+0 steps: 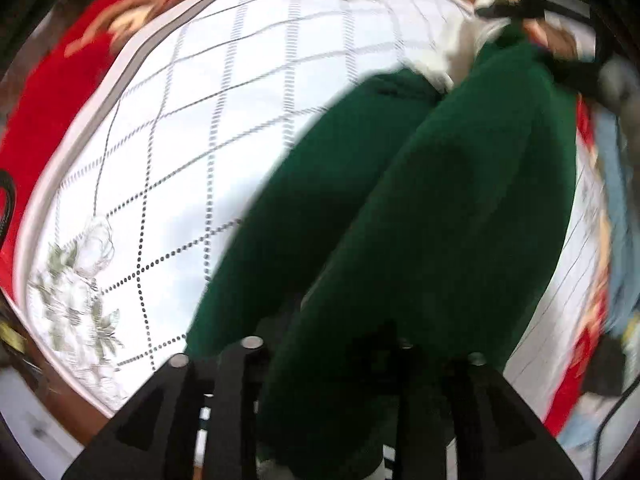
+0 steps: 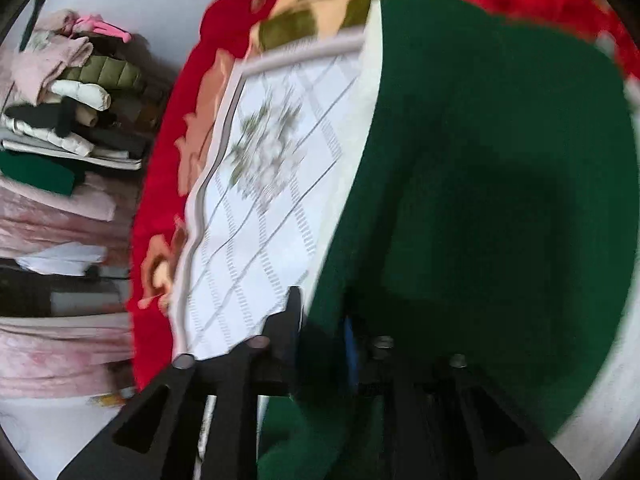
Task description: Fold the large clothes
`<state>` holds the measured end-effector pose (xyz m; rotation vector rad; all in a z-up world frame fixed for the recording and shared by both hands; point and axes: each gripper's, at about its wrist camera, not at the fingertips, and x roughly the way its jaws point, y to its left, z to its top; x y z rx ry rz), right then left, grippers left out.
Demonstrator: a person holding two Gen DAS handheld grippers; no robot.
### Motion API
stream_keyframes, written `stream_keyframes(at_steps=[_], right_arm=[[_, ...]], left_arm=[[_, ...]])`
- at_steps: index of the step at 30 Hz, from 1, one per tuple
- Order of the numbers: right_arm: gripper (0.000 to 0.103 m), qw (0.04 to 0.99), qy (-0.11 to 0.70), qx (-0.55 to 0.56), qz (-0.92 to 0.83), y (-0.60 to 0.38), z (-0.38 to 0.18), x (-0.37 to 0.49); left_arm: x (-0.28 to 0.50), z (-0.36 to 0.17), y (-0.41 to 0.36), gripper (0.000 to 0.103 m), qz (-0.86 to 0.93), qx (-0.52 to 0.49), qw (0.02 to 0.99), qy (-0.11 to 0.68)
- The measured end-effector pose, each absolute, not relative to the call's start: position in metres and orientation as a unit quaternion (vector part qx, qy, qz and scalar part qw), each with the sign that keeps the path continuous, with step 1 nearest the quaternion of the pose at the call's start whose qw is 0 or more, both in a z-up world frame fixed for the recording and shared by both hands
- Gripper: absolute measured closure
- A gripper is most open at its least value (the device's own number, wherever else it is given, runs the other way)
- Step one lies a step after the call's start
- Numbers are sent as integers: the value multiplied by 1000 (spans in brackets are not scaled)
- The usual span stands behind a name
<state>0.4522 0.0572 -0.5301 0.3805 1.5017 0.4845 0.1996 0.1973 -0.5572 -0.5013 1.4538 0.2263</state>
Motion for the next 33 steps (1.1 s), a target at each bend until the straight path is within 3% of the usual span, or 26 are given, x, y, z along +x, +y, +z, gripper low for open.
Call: stream_keyframes(at_steps=[1, 2, 3, 4, 6, 9, 12, 15, 21, 22, 24, 26, 33], right_arm=[[66, 680, 674, 182, 224, 58, -535, 452], [65, 669, 675, 200, 236, 59, -539, 453], [62, 664, 674, 212, 246, 58, -539, 452], [59, 659, 669, 228, 257, 50, -536, 449], [42, 664, 663, 231, 257, 34, -527, 442], [25, 713, 637, 206, 209, -28, -505, 427], [24, 746, 624, 185, 142, -86, -502, 417], [23, 744, 632, 203, 78, -143, -532, 412], [24, 664, 624, 399, 109, -185, -631, 418], [26, 677, 603, 406, 115, -183, -634, 418], [63, 684, 591, 411, 118, -183, -634, 412], [78, 686, 575, 429, 119, -189, -629, 401], [82, 691, 572, 441, 34, -244, -582, 297]], left_arm=[[195, -557, 207, 52, 113, -244, 713, 648], [190, -555, 216, 36, 125, -257, 714, 639], [185, -551, 224, 29, 137, -271, 719, 625], [180, -547, 232, 29, 153, -277, 725, 612], [174, -543, 240, 29, 187, -266, 726, 606], [174, -552, 238, 29, 238, -198, 718, 623], [185, -583, 241, 26, 274, -126, 699, 648], [190, -604, 245, 26, 279, -130, 688, 657], [191, -591, 229, 26, 281, -108, 694, 654], [190, -586, 224, 26, 283, -99, 697, 651], [189, -573, 214, 26, 285, -85, 705, 643], [187, -560, 203, 26, 286, -79, 712, 636], [186, -512, 143, 26, 259, -46, 743, 616]])
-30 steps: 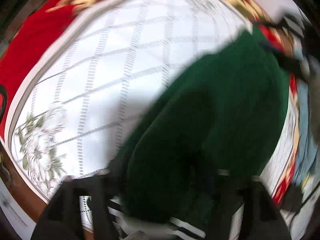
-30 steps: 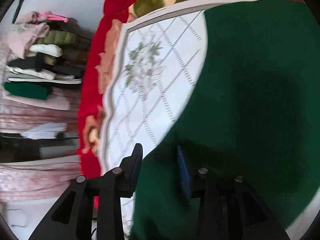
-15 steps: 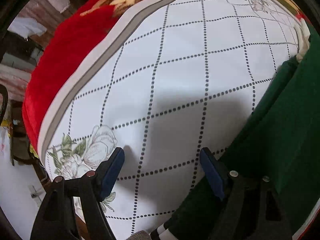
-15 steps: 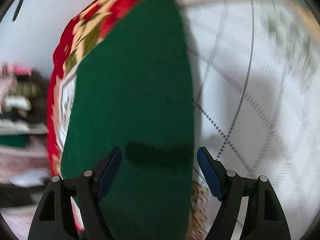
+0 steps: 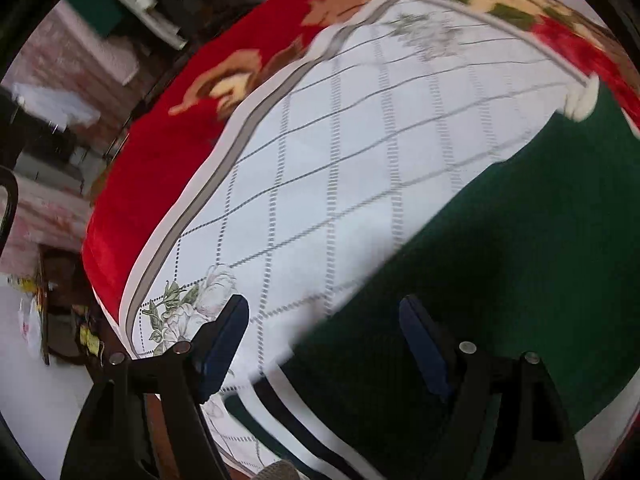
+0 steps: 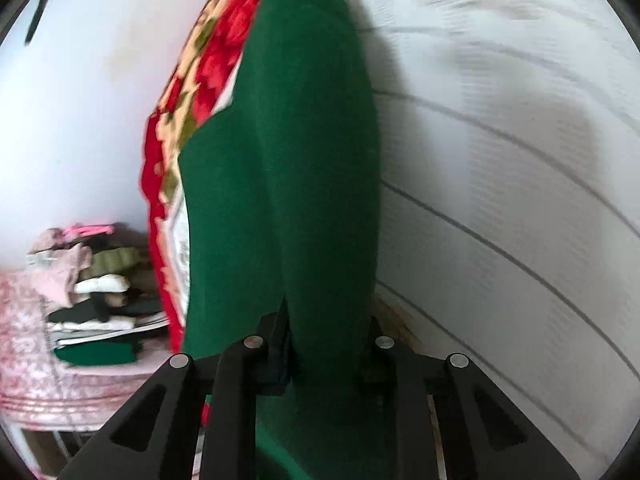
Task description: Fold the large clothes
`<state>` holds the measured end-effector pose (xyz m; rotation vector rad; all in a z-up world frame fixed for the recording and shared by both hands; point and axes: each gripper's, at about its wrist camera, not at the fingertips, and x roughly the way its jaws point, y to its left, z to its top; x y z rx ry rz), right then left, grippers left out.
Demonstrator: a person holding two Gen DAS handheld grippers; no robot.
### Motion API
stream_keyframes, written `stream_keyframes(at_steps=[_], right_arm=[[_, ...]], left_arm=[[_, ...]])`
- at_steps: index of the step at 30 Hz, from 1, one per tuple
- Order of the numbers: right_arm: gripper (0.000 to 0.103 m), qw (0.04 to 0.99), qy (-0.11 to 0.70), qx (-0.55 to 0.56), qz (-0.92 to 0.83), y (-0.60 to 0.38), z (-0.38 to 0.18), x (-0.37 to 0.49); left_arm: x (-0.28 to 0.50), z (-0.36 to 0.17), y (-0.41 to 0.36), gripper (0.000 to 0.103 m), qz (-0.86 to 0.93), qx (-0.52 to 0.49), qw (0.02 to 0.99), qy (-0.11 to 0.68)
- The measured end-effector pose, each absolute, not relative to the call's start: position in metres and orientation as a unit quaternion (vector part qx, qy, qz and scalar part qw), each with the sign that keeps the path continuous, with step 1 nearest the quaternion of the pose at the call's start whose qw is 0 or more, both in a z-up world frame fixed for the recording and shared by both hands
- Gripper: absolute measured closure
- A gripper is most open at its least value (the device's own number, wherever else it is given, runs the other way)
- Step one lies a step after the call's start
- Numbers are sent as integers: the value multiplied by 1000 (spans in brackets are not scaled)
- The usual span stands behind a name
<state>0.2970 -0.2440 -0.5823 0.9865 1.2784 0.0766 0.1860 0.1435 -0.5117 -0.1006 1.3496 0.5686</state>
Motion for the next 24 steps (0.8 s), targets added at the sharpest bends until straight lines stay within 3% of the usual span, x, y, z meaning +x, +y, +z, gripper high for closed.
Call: stream_keyframes(at_steps=[4, 7, 8, 10, 14, 18, 21, 24], right_arm=[[82, 690, 598, 408, -17, -272, -560, 224], [54, 668, 650, 359, -44, -280, -577, 200], [40, 650, 678, 340, -42, -283, -589, 197], [40, 638, 685, 349, -43, -296, -590, 192], [40, 700, 654, 279, -64, -318, -535, 196], [40, 742, 627, 235, 4, -316, -500, 239], [40, 744, 634, 203, 56, -295, -505, 294], [42, 746, 647, 139, 78, -278, -528, 349]], left_arm=[[193, -503, 116, 26, 225, -10, 756, 615], [204, -519, 92, 26, 194, 6, 751, 631], [208, -523, 82, 26, 184, 5, 748, 637], [217, -523, 62, 26, 168, -2, 754, 636], [250, -523, 26, 26, 139, -17, 770, 623], [293, -560, 11, 26, 155, 6, 757, 634], [312, -602, 25, 14, 172, -12, 728, 663], [307, -611, 36, 1, 182, -26, 732, 656]])
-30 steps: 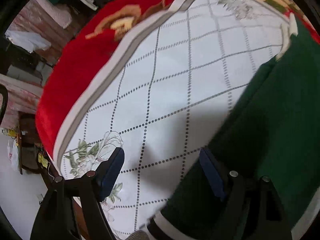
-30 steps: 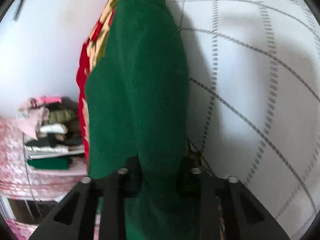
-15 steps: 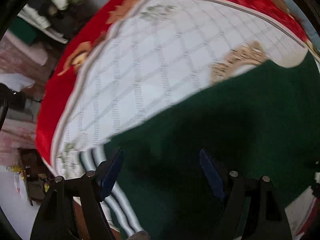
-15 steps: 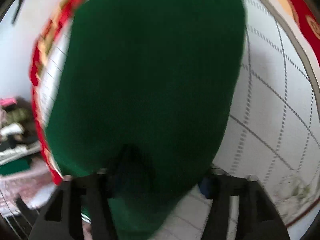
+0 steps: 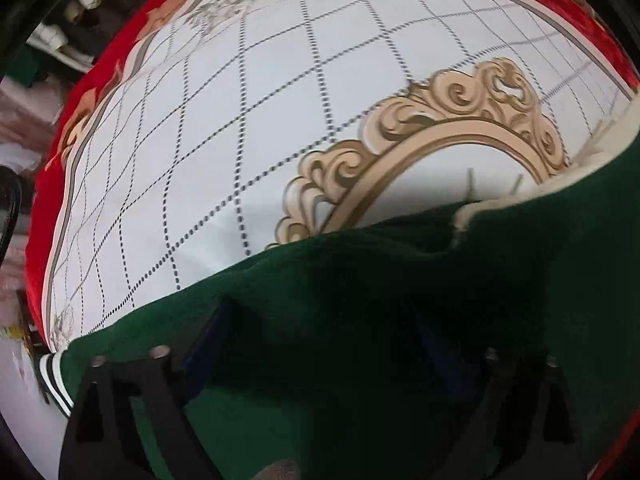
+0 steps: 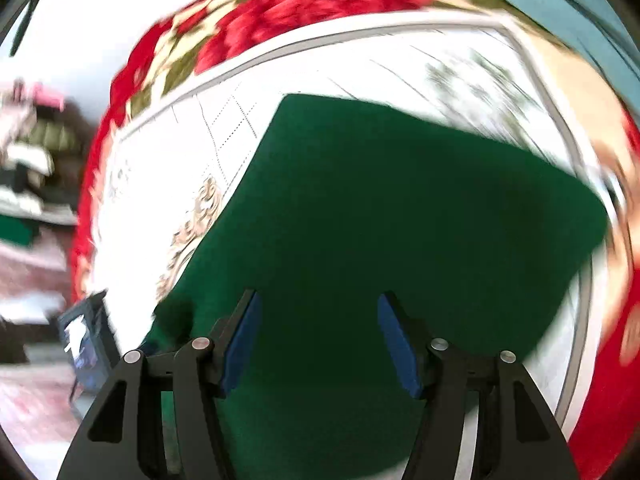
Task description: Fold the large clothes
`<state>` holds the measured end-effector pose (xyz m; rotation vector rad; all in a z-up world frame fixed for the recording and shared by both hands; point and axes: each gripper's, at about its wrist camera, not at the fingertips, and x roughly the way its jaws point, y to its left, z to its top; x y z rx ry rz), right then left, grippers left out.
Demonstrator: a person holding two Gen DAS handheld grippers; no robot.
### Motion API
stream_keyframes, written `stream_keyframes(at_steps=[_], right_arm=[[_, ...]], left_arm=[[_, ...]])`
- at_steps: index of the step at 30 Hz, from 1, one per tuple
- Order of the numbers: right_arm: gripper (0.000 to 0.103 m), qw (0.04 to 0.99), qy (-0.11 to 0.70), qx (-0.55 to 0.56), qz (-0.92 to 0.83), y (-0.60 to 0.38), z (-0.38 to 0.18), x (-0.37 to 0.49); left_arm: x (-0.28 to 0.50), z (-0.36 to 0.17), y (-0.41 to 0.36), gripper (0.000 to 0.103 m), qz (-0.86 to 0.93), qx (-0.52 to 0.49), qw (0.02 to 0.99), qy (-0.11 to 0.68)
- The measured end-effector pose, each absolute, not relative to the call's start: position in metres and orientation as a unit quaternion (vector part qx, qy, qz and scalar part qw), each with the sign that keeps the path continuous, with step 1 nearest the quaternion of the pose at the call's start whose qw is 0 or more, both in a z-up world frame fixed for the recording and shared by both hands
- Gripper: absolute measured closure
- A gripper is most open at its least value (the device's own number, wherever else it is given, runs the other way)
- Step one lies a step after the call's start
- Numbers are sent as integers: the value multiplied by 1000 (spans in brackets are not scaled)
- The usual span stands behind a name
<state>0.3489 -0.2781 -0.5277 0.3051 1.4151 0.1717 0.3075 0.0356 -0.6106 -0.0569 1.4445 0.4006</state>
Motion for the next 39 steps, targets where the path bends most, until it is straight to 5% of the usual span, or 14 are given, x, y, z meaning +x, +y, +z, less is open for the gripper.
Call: stream_keyframes(at_steps=[8, 12, 18, 21, 25, 34, 39], right_arm=[[39, 713, 694, 84, 57, -276, -610, 459], [38, 702, 706, 78, 46, -274, -600, 469], [38, 707, 687, 122, 116, -266, -538, 412], [38, 688, 697, 140, 148, -248, -530, 367], [38, 678, 713, 106, 143, -214, -551, 318], [38, 657, 723, 127, 169, -191, -520, 294], [39, 611, 758, 121, 192, -176, -552, 254]], left_arm=[[295, -601, 52, 1, 191, -53, 744, 639], [272, -562, 79, 1, 230, -81, 747, 619], [197, -516, 142, 1, 327, -69, 724, 603], [171, -554, 180, 1, 378, -42, 671, 637], [145, -607, 236, 0, 366, -193, 643, 644], [81, -515, 235, 1, 359, -245, 675, 597], [36, -535, 217, 2, 334, -277, 642, 632]])
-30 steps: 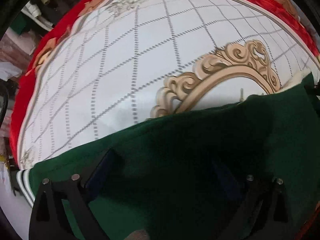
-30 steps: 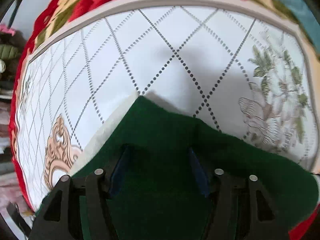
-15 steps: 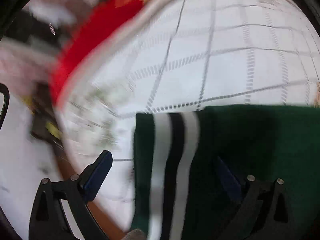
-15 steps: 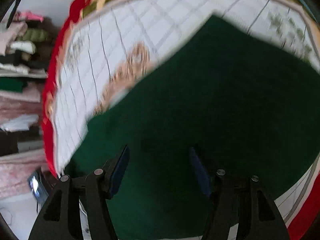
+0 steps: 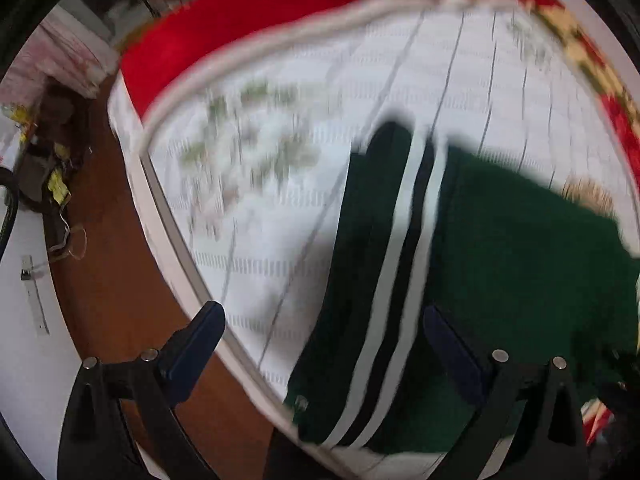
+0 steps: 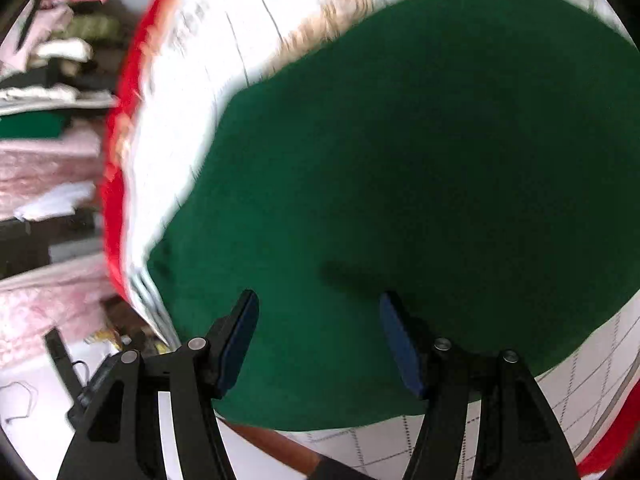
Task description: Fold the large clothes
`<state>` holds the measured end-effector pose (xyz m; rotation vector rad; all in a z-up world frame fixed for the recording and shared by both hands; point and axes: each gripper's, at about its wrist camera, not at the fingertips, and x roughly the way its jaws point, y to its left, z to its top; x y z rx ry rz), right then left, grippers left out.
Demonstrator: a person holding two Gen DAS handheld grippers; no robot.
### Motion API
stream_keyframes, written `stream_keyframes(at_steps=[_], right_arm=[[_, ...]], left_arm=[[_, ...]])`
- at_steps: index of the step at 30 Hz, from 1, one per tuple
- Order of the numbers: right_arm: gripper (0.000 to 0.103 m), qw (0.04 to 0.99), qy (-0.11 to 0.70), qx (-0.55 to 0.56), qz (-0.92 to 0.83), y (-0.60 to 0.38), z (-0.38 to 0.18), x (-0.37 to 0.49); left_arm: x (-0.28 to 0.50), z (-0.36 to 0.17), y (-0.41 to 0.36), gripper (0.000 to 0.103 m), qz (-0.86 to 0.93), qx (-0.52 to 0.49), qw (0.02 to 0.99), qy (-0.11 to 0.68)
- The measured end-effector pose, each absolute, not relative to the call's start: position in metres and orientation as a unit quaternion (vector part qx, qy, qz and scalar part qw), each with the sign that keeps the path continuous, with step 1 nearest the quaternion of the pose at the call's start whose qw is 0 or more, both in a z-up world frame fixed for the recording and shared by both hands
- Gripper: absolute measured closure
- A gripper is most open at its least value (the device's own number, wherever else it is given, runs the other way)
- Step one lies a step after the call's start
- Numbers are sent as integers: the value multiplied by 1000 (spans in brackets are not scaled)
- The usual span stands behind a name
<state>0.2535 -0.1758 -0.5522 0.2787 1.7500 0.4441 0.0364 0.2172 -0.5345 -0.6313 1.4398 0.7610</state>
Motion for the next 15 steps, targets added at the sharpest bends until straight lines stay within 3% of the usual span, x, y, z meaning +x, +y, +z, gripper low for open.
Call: stream_keyframes(at_steps=[3, 6, 8, 11, 15], right_arm=[[55, 600, 772, 127, 166, -185, -594, 252], [55, 566, 797, 160, 137, -192, -585, 266], [55, 607, 761, 173, 147, -202, -539, 282], [55, 689, 713, 79, 108, -219, -501, 305], [59, 658, 748, 65, 64, -240, -564, 332]], left_arm=[[29, -564, 218, 3, 327, -300, 618, 649], [37, -558, 222, 3, 347, -283, 622, 643], [47, -540, 221, 3, 355, -249, 649, 625], [72, -525, 218, 3, 343, -222, 677, 612], [97, -530, 206, 3, 330, -204, 687, 615]])
